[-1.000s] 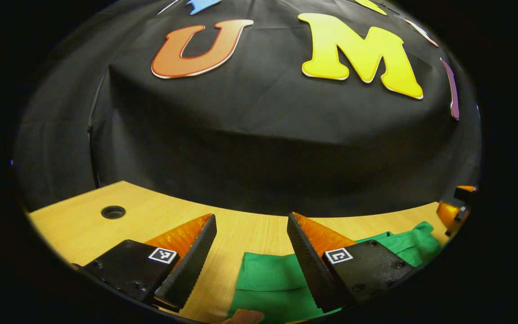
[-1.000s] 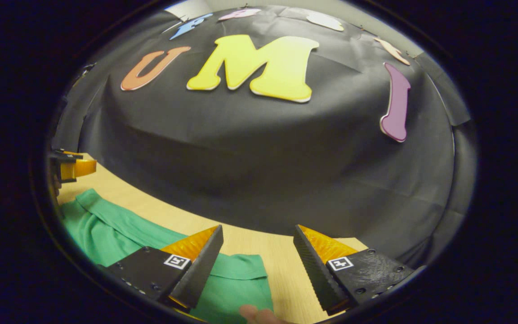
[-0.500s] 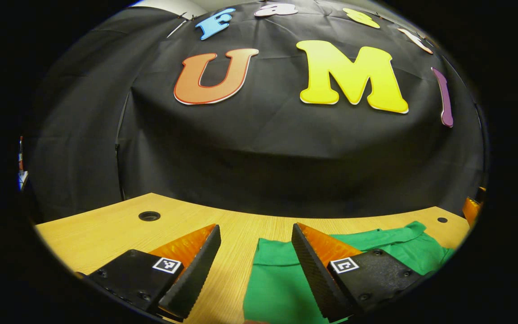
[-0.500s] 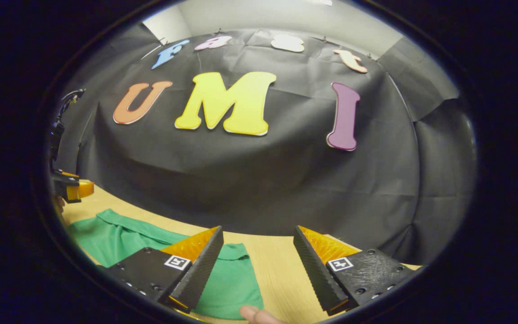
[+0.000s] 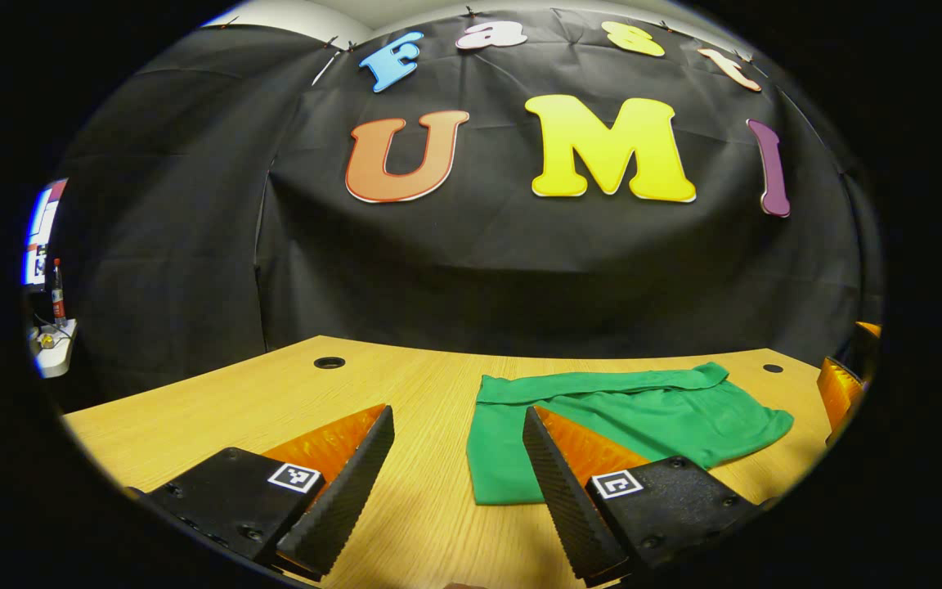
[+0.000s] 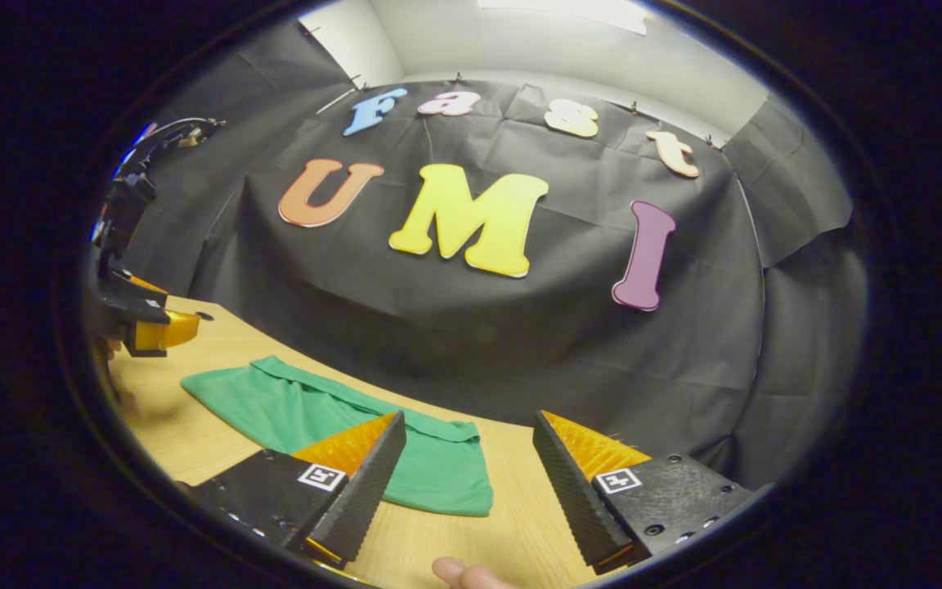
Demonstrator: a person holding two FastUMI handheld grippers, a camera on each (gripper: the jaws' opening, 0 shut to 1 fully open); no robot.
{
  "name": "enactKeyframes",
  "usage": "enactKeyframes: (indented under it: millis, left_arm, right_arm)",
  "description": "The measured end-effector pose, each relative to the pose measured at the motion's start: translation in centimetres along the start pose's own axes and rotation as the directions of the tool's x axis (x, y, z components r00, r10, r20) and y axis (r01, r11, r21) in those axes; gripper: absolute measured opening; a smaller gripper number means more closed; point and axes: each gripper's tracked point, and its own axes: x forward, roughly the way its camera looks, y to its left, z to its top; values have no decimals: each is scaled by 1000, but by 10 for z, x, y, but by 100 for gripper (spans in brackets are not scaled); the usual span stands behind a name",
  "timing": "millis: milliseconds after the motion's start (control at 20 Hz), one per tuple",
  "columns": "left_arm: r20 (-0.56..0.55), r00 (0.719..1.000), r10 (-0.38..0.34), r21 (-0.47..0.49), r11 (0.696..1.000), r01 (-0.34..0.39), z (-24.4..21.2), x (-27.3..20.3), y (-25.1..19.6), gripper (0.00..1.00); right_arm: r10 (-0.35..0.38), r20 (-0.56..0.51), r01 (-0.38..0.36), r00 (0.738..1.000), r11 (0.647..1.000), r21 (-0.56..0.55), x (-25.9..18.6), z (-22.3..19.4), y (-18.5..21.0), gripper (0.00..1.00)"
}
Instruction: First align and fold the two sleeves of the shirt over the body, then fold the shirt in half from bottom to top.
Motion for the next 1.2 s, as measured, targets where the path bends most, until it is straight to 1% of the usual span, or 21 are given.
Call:
enactKeyframes:
  millis: [100,150,200,300,350,400,500,600,750,800,900,950,1050,1150,1200]
  left_arm:
    - [30,999,13,6,1000,-13,7,-23,4,100]
    - [36,999,5,1,1000,-5,7,-34,0,100]
    - [28,1000,-4,5,1000,4,4,-44,-4,100]
    - [7,1000,-9,29,1000,9,-3,-67,-10,100]
    - [25,1000,-14,51,999,13,2,-79,-15,100]
    - [51,999,-14,65,998,10,6,-90,-16,100]
    - [63,997,-39,35,999,36,12,-115,-27,100]
    - [46,998,-49,7,999,48,12,-141,-36,100]
    - [41,997,-68,-30,997,69,38,-172,-49,100]
    - [43,996,-80,-32,996,81,51,-177,-54,100]
    - [29,994,-107,-38,993,108,72,-188,-64,100]
    - [17,994,-109,-37,993,110,80,-194,-66,100]
    - [5,995,-99,-35,995,99,92,-206,-68,100]
    - [-2,994,-112,-19,994,112,101,-216,-74,100]
    - [-2,993,-120,-14,993,120,103,-220,-77,100]
  right_arm:
    - [0,23,0,1000,1000,-10,-23,5,-7,96]
    - [4,33,-4,999,1000,7,-33,7,-7,95]
    - [2,37,-4,999,999,41,-44,9,-12,96]
    - [20,29,-22,999,996,87,-66,9,-13,94]
    - [30,21,-31,999,997,77,-76,6,-18,95]
    - [21,37,-23,999,998,54,-89,10,-24,96]
    - [-3,91,1,996,1000,25,-116,30,-39,95]
    - [31,104,-31,994,1000,1,-146,48,-37,96]
    - [54,87,-54,995,998,-11,-185,71,-44,96]
    - [53,72,-53,996,999,-13,-195,75,-47,94]
    - [37,35,-37,999,999,-13,-210,85,-58,95]
    - [35,19,-35,999,999,4,-215,92,-63,95]
    - [55,-6,-54,998,997,62,-226,104,-68,96]
    - [76,-40,-72,996,992,99,-233,108,-76,94]
    - [67,-52,-61,996,993,105,-234,109,-84,95]
